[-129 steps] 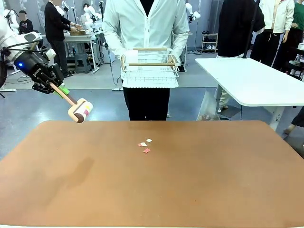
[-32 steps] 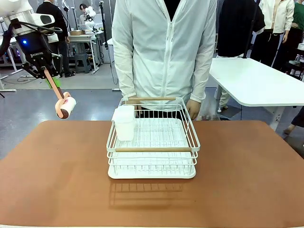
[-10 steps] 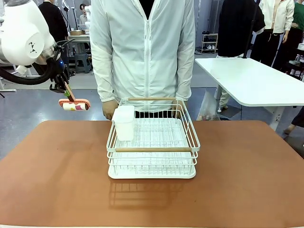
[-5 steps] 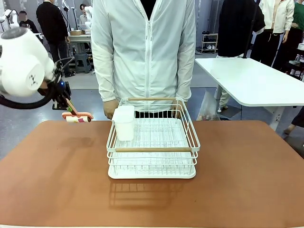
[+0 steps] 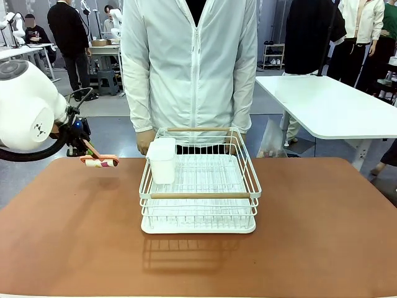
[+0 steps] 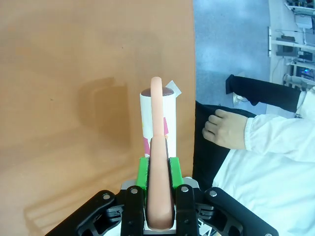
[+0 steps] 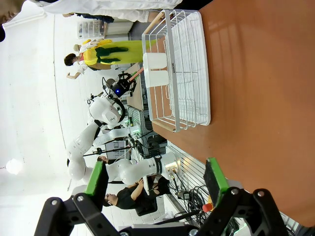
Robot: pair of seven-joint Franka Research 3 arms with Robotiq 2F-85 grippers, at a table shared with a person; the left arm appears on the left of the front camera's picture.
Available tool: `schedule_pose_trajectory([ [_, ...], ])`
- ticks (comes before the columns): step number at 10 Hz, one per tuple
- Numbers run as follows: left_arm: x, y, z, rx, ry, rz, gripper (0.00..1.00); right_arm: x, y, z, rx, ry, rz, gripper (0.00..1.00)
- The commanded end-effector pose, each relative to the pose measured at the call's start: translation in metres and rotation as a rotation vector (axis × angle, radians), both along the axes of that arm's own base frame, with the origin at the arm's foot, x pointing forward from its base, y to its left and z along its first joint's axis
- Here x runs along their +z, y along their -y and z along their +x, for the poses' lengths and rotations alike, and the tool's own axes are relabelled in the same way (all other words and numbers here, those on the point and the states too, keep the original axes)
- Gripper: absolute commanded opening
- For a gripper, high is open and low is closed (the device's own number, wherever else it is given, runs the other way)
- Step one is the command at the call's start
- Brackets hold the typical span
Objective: Clean the table.
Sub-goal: Place the Lint Roller down when the Dish drying rack is positioned in the middle of the table.
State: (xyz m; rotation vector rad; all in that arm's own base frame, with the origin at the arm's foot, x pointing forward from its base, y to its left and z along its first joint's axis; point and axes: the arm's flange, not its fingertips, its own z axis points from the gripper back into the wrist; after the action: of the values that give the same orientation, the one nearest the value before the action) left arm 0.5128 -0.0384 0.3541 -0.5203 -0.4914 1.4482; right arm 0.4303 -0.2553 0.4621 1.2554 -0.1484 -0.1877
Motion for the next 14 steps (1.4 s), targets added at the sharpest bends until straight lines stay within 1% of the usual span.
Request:
schedule_pose_trajectory([
  [1,-0.017,0.008,-0.001,-0.003,0.023,0.011,0.19,0.002,-0.002,-0.002,0.0,0.002,0.003,1.0],
  [2,-0.025,0.009,-0.002,0.004,0.011,-0.001,0.19,0.002,-0.002,-0.002,0.0,0.002,0.003,1.0],
  [4,-0.033,0.011,-0.009,0.003,0.03,0.022,0.19,0.002,-0.002,-0.002,0.0,0.002,0.003,1.0],
  [7,-0.044,0.014,-0.024,-0.002,-0.005,0.037,0.19,0.002,-0.002,-0.002,0.0,0.002,0.003,1.0],
  [9,-0.045,0.015,-0.028,-0.012,-0.027,0.05,0.34,0.002,-0.002,-0.002,0.0,0.002,0.003,1.0],
  [10,-0.045,0.016,-0.028,-0.011,-0.031,0.051,0.45,0.002,-0.002,-0.002,0.0,0.002,0.003,1.0],
  [11,-0.043,0.017,-0.03,-0.013,-0.032,0.054,0.52,0.002,-0.002,-0.002,0.0,0.002,0.003,1.0],
  [12,-0.038,0.02,-0.033,-0.015,-0.053,0.042,0.63,0.002,-0.002,-0.002,0.0,0.002,0.003,1.0],
  [13,-0.031,0.022,-0.038,-0.01,-0.062,0.048,0.7,0.002,-0.002,-0.002,0.0,0.002,0.003,1.0],
  [14,-0.025,0.022,-0.043,0.0,-0.083,0.057,0.8,0.002,-0.002,-0.002,0.0,0.002,0.003,1.0],
])
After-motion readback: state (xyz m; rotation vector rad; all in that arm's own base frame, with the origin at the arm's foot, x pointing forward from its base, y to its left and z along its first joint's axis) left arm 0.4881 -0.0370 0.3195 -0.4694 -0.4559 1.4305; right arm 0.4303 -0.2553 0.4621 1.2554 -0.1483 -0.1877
